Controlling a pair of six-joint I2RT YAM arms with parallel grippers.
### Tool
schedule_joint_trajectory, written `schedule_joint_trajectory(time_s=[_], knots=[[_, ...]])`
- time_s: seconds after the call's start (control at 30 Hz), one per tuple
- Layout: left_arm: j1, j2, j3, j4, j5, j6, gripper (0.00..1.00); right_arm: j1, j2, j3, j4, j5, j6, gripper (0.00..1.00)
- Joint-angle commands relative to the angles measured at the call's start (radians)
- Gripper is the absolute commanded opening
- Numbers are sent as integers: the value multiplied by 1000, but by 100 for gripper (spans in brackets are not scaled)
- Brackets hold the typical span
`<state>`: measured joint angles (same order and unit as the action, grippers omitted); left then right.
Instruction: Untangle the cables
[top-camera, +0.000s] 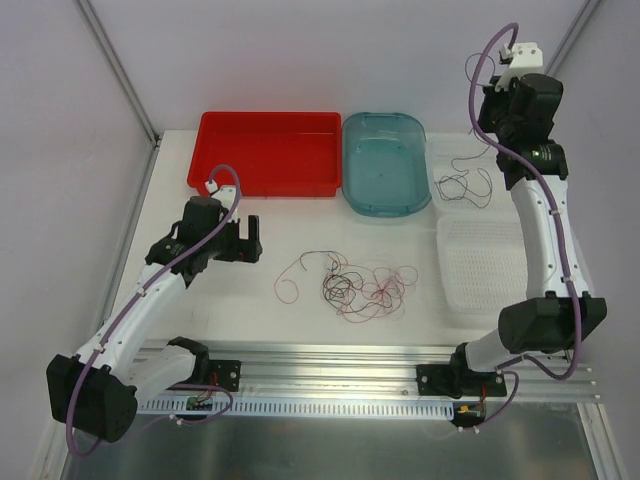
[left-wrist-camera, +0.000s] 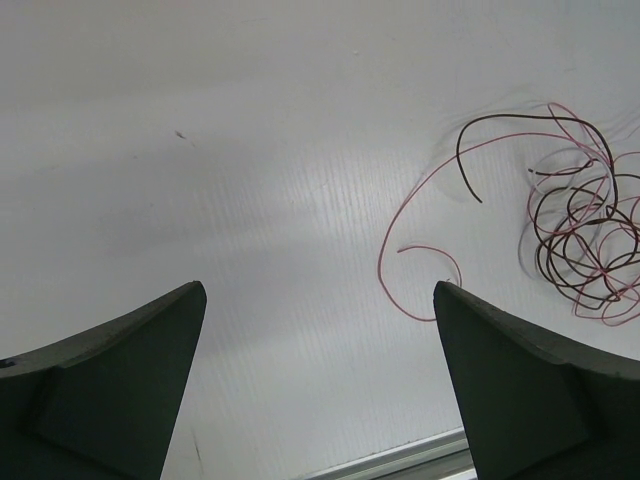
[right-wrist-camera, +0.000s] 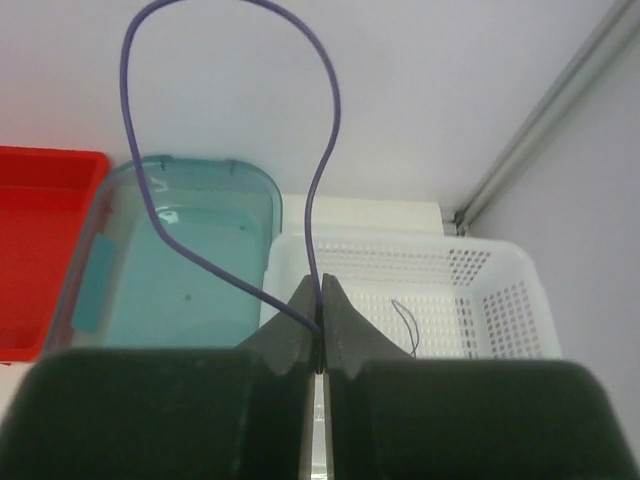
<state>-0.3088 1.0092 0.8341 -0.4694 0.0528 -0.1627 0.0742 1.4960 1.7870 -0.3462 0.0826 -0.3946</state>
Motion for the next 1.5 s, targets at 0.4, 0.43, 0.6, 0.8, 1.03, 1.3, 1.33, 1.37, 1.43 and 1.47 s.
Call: schedule_joint_trajectory(time_s=[0.4,0.43,0.6,0.8,1.03,1.3,1.33,1.37,1.43,1.47], knots=[[-7,-18,-32,38,-14,26,99,-355,357,-201,149,-187,560,10],[-6,-17,-32,38,-13,26,99,-372,378,-154,78,-199,572,20],[-7,-26,-32,38,12,23,99,-404,377,-90,-51,-207,565,62],[-7,-38,-35,40,48,11,99,-363,181,-120,-177,-164,482,84],[-7,-9,-27,38,149,-8,99,-191,-113,-362,-295,-199,467,84],[-42,58,-6,51,315,-164,99,154,-411,-705,-310,-195,526,81],[-61,66,-1,58,314,-182,99,180,-449,-777,-306,-188,551,80],[-99,71,0,66,306,-199,99,237,-466,-808,-300,-167,566,79],[-151,86,5,100,260,-256,99,291,-509,-877,-269,-150,614,76],[-176,95,3,112,237,-274,99,343,-517,-941,-255,-141,628,75]])
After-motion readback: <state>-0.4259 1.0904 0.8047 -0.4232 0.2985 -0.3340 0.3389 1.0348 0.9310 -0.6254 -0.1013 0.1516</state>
